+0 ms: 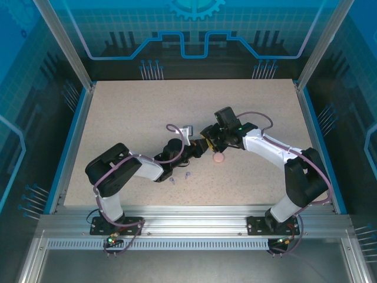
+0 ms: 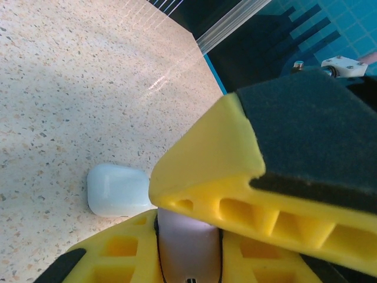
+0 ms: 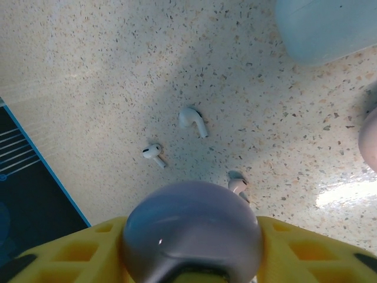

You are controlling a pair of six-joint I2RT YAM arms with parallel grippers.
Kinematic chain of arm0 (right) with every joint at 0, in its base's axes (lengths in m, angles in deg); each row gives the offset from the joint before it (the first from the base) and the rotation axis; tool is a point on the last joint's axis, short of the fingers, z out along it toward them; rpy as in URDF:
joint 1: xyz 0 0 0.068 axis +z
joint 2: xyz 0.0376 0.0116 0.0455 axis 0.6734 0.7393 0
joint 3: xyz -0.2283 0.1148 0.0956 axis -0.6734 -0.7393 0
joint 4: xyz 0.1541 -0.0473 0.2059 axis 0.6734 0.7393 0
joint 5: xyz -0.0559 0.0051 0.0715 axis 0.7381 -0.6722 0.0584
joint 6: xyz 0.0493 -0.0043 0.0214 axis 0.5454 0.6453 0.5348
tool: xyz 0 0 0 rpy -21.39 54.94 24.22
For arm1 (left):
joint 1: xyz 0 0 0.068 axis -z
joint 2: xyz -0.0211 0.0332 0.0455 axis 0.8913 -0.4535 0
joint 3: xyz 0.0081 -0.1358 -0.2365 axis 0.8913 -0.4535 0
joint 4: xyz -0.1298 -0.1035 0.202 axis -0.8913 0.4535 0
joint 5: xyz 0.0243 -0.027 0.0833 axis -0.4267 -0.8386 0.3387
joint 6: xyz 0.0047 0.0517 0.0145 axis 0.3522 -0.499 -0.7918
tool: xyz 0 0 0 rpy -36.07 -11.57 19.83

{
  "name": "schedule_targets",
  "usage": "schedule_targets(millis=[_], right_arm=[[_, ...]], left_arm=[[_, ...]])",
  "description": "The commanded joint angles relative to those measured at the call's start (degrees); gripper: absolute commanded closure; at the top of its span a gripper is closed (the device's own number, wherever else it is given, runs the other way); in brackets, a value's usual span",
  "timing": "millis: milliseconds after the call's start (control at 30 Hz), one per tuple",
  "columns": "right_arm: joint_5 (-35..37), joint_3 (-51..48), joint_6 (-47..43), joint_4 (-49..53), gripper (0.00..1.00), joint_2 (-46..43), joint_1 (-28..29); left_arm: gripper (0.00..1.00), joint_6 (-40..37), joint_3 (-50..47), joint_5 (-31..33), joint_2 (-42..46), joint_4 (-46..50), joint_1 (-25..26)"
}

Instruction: Insert the wireless bluetooth earbuds into the charging case

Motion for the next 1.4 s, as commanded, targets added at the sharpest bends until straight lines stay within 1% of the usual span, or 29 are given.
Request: schedule_targets(millis=[0, 67, 133, 200, 300, 400, 467, 533, 600, 667, 767, 900, 967, 1133, 1367], right_arm=[[-1.5, -0.9, 0.2, 1.0, 0.33, -2.2, -1.1], [-1.6, -1.4, -0.9, 1.0, 0.23, -3.8, -2.2], [-1.3, -2.0, -2.4, 1.7, 0.18, -6.2, -3.4], [-0.7, -3.0, -4.4, 3.3, 0.15, -9.2, -4.6], [1.0, -6.0, -7.7, 5.4, 0.13, -14.7, -6.4], [1.7, -10.5, -12.0, 5.3, 0.13, -19.5, -8.7], [1.9, -14.0, -16.5, 3.9, 0.14, -22.4, -10.2], [2.1, -17.0, -21.2, 1.6, 0.14, -25.1, -11.2], [1.8, -19.8, -25.6, -1.6, 0.14, -28.2, -11.7], [-0.3, -22.3, -30.7, -6.1, 0.14, -31.3, -12.0], [-5.8, -24.9, -37.1, -12.3, 0.14, -34.4, -12.0], [-14.7, -26.4, -40.6, -19.5, 0.14, -33.5, -12.0], [-17.2, -26.4, -40.7, -22.6, 0.14, -31.6, -11.3], [-16.3, -25.3, -40.9, -25.3, 0.16, -28.3, -7.6], [-15.2, -24.4, -40.9, -28.0, 0.19, -23.3, -3.1]], left_arm=[[1.0, -0.3, 1.3, 1.5, 0.8, -2.9, 0.2], [1.0, -0.1, 0.8, 1.2, 1.7, -2.0, 0.3], [1.0, -0.2, 0.4, 0.4, 2.8, -0.5, 0.3], [1.0, -0.7, -0.4, -0.9, 4.5, 1.4, 0.1], [1.0, -2.3, -1.3, -4.9, 8.0, 6.1, -0.6], [1.0, -4.1, -1.6, -12.4, 11.9, 11.0, -2.4], [1.0, -5.1, -1.5, -19.0, 14.1, 13.9, -4.0], [1.0, -6.8, -1.1, -23.6, 16.6, 17.8, -5.2], [1.0, -9.0, -0.9, -26.8, 19.1, 22.0, -6.3], [1.0, -11.0, -0.8, -28.9, 21.7, 26.1, -7.3], [1.0, -12.4, -1.1, -32.5, 24.0, 29.1, -9.3], [1.0, -12.1, -0.4, -38.0, 24.1, 31.1, -11.6], [1.0, -11.4, 0.4, -39.9, 23.4, 31.2, -11.9], [1.0, -9.6, 1.3, -41.2, 21.8, 29.9, -11.9], [1.0, -8.1, 1.2, -40.5, 21.3, 28.1, -11.9]])
